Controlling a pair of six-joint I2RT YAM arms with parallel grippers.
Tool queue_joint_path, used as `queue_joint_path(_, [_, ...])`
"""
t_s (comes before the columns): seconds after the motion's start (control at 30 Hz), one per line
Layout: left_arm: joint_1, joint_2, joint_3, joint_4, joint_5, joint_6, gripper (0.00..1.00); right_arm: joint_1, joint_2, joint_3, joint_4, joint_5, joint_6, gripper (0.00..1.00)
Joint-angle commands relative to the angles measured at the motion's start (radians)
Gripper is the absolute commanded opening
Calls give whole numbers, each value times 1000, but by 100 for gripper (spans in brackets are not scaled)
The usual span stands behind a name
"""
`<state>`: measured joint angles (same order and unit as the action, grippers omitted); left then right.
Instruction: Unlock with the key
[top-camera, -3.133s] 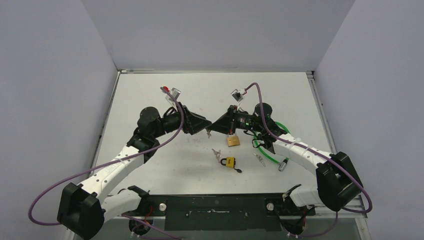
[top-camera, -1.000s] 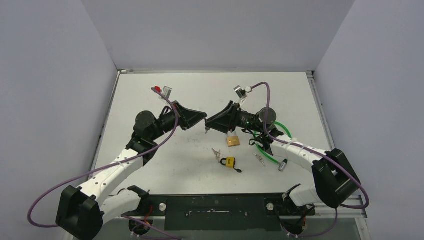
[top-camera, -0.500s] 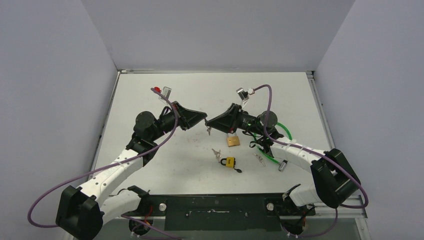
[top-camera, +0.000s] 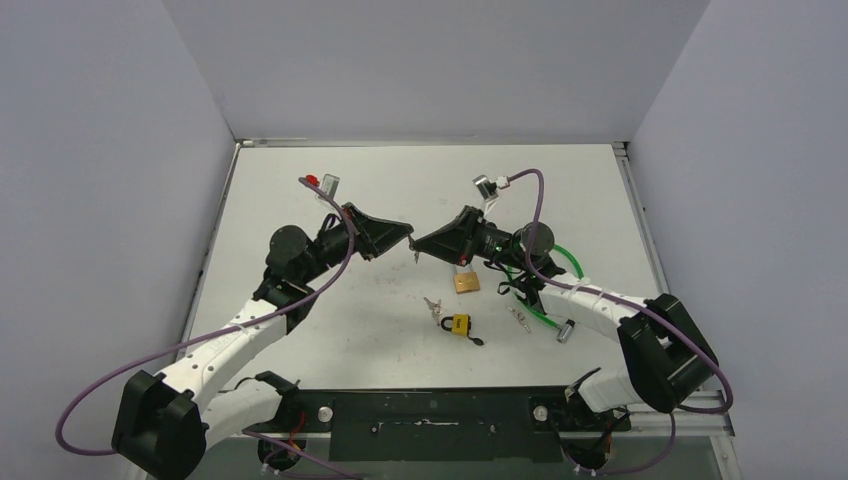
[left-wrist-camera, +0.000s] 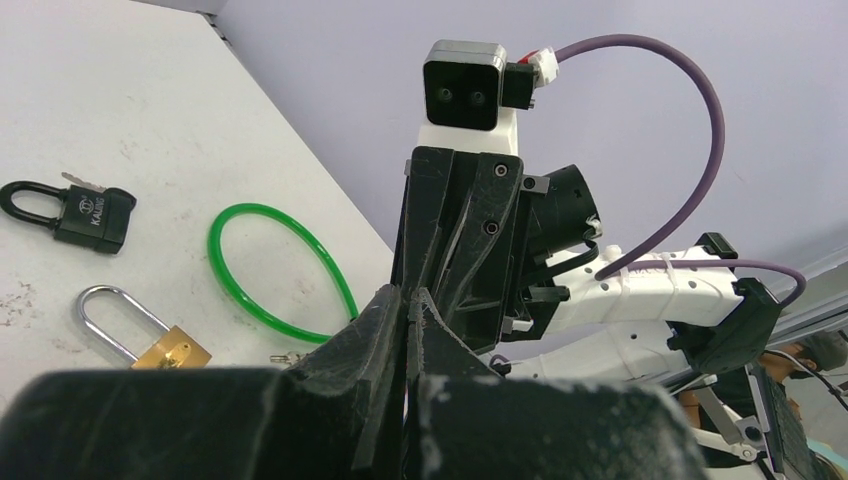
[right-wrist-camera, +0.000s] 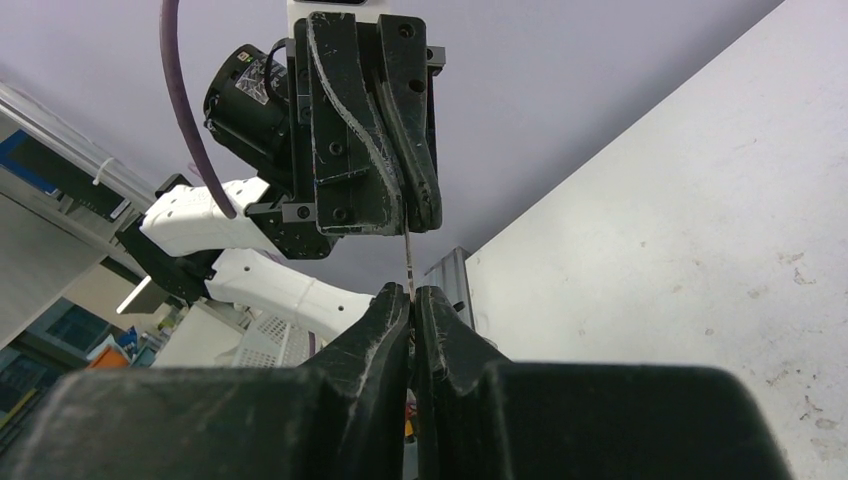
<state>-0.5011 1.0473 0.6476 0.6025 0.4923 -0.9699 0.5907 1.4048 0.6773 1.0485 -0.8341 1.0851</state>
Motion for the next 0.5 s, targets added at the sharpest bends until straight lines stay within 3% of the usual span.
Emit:
queue_joint_path(0.0, [-1,-7,8,88,3,-15,0,3,16,22,81,16,-6,0])
queue_joint_path(0.03, [-1,-7,11,82,1,-13,3,1,16,21,70,23,-11,0])
queue_joint_path(0.07, [0,-9,17,54,-8,-5,12,-5,16,17,59,30,-16,0])
queue_joint_path(0.17, [0,-30,50,-89,-83,48,54,-28,1,-8,28,49,-33,0])
queue_joint_path(0.2, [0,-38,62,-149,-123,67,63,-37,-7,-18,12,53,-45,0])
queue_joint_path(0.3, [-5,-44,128,-356,-253,175,77,-63,-50,-39,-104,80,-108,0])
queue_joint_path(0.47, [-64,37,257,-635,-442,282,80,-125,-166,-47,-480,214,-310,0])
